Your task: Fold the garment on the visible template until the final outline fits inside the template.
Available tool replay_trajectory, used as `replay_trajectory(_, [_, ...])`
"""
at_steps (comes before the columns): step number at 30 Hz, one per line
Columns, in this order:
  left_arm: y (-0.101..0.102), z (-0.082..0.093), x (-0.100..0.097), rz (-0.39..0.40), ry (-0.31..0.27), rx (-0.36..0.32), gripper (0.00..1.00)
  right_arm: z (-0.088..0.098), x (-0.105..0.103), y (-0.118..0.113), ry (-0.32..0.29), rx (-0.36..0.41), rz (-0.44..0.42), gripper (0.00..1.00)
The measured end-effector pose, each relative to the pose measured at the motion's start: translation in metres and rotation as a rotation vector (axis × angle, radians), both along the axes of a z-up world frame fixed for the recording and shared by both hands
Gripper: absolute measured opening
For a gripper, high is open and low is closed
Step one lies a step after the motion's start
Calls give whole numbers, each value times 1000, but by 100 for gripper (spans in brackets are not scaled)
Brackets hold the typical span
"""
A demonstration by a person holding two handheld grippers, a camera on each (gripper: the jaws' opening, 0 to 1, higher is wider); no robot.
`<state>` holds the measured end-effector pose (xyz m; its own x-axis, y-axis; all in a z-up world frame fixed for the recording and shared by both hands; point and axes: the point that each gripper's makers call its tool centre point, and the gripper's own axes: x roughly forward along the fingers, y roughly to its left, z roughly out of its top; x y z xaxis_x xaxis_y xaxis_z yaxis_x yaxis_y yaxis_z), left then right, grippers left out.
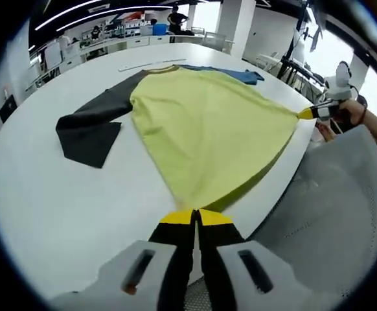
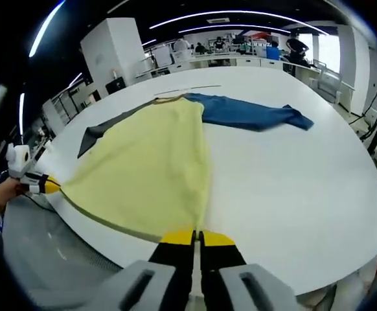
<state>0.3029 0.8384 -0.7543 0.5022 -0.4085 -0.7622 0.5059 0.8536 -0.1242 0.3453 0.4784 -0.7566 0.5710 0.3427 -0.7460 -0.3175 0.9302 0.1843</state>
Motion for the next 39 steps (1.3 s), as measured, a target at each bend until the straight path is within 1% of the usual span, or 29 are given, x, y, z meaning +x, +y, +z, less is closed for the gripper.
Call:
replay_trajectory(3, [-1, -1, 0, -5, -1, -2, 0, -3, -1, 0, 8, -5, 16, 0])
replay_trajectory(5, [-1, -2, 0, 0, -3, -3, 0, -6, -2, -1, 9, -27, 40, 0])
replay_trajectory(7, [0, -1, 1, 30, 5, -24, 0, -6, -3, -3, 9, -41, 40, 0])
replay_trajectory(9, [0, 2, 4, 67, 4, -73, 0, -6, -3, -5, 8, -28, 26, 6])
replay_trajectory(11, [3, 4, 6, 92, -3, -94, 0, -5, -3, -7, 6, -23, 14, 12])
replay_trajectory(12, [3, 6, 6, 100, -9, -106, 3, -3, -2, -8, -3, -27, 17, 13])
replay_trajectory(13, [4, 7, 7, 101, -11, -109, 6, -2, -2, -9, -9, -29, 19, 15])
replay_trajectory(15, [5, 11, 9, 116, -32, -126, 17, 1, -1, -9, -15, -28, 24, 21])
replay_trajectory(18, [5, 19, 11, 118, -64, -149, 31, 8, 3, -10, -40, -23, 29, 28])
replay_trajectory(20, [3, 25, 14, 114, -99, -156, 43, 14, 7, -8, -54, -9, 33, 32])
replay_trajectory(21, [2, 29, 16, 109, -119, -161, 47, 16, 8, -7, -59, -2, 35, 34])
replay_trajectory(23, [1, 34, 18, 114, -138, -180, 54, 20, 13, -6, -72, -5, 43, 37])
replay_trajectory(25, [-1, 39, 22, 124, -163, -194, 61, 23, 18, -6, -86, -8, 59, 41])
replay_trajectory(26, [0, 40, 23, 130, -165, -195, 65, 25, 20, -6, -89, -5, 61, 45])
replay_trajectory(28, [1, 43, 26, 141, -173, -199, 72, 29, 25, -5, -99, 1, 69, 49])
replay_trajectory(32, [2, 53, 32, 185, -198, -241, 83, 39, 37, -3, -116, 7, 95, 57])
replay_trajectory(35, [5, 58, 37, 208, -218, -247, 90, 45, 53, -5, -139, 6, 121, 59])
replay_trajectory(37, [7, 62, 40, 231, -221, -275, 93, 49, 62, -3, -140, 24, 126, 59])
replay_trajectory(39, [8, 66, 42, 236, -229, -299, 96, 53, 70, -3, -159, 26, 138, 57])
